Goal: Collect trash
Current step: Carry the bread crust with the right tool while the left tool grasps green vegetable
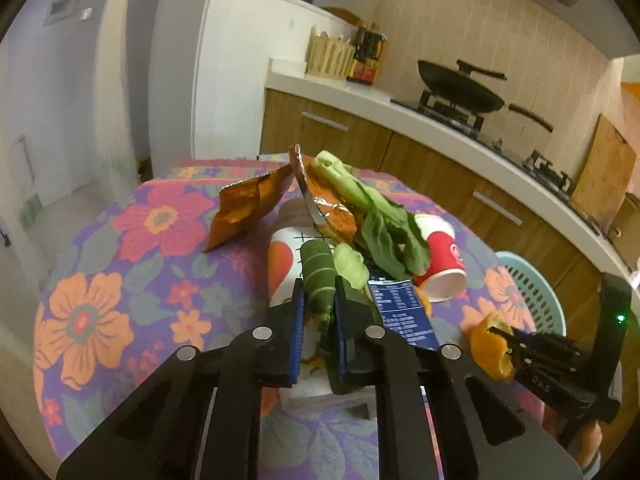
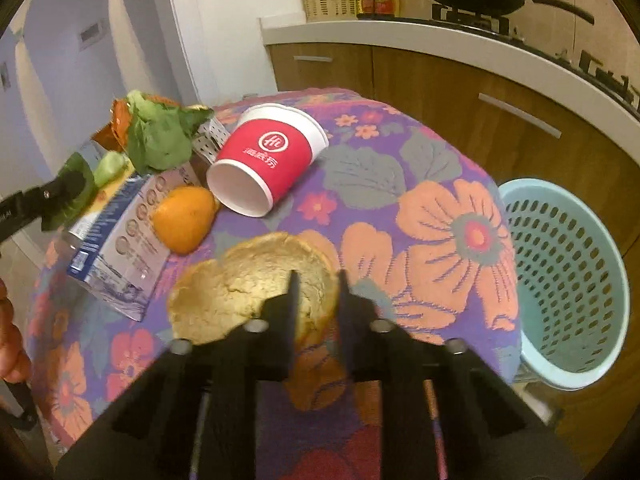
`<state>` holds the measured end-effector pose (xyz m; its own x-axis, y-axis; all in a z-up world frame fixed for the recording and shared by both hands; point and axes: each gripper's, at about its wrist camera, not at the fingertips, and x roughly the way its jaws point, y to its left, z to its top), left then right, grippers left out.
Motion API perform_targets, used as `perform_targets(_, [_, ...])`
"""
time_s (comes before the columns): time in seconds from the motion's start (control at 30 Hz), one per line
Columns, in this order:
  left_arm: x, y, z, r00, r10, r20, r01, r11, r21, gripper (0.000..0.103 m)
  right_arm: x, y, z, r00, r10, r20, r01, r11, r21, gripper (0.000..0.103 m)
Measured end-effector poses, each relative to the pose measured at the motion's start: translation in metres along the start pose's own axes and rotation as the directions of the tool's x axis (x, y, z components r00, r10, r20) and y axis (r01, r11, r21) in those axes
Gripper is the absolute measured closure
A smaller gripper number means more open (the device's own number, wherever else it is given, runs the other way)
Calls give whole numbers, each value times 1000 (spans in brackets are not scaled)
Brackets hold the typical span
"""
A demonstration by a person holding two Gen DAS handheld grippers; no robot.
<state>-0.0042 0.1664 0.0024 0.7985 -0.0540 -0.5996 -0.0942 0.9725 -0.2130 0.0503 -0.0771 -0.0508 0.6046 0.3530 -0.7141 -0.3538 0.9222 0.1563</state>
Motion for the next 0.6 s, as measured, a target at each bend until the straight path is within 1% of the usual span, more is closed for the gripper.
perform_targets(0.03, [-3,-1,-1,1000,-1,14,1,1000,-3,93,-3,-1,-1,1000,-2,19,2,1000,2,98])
perform_targets(0.1, [-11,-7,-3,999,-32,42,33,999,-4,93,-9,-2,-3,999,-12,49,12,1000,2,99])
perform_targets(0.2, [-22,-25,2,994,-64,85,62,998,29,94,-18,-9,-1,995,-35,90,34,999,6,100])
perform_targets(0.33, [-23,-58,12,989,-112,97,104,991,83,94,-36,-30,3,986,-74,151,68,997,45,100])
perform_targets(0.37, [-20,-74,17,986,-132,97,121,986,112,94,-41,-39,5,983,-86,163,77,995,62,100])
perform_targets(0.43, [-16,-97,21,984,-147,96,131,979,157,94,-50,-64,5,974,-127,188,109,988,105,101])
perform_targets(0.53, [-3,-139,25,980,-181,81,160,963,217,94,-59,-101,4,963,-176,203,144,976,164,101])
perform_targets(0.6, [11,-172,26,976,-208,59,186,949,256,94,-62,-127,2,955,-211,206,168,963,210,101])
